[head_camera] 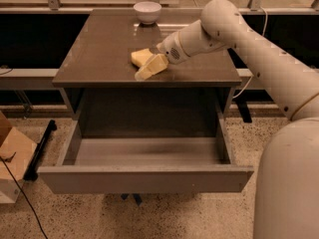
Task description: Place sponge into top drawer
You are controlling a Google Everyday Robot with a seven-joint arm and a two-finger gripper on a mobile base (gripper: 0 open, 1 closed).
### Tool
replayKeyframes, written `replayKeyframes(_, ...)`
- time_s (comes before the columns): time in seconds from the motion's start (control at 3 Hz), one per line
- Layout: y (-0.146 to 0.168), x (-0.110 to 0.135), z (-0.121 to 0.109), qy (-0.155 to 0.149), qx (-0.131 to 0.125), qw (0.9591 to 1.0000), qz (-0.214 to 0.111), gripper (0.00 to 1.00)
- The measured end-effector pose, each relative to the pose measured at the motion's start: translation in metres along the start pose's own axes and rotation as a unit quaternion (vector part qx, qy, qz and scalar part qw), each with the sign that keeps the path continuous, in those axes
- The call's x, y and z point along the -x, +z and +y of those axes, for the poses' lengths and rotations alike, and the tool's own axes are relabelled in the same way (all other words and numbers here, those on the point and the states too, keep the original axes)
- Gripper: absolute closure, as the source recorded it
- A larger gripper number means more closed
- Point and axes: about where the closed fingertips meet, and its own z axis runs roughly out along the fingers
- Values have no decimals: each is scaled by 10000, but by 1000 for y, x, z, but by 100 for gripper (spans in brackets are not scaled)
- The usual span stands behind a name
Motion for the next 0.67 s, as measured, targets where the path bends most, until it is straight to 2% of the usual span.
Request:
replayKeyframes(0.33,11,-3,-4,103,59,9999,4,10)
replayKeyframes(0.67,16,1,-4,40,61,10000,43,39)
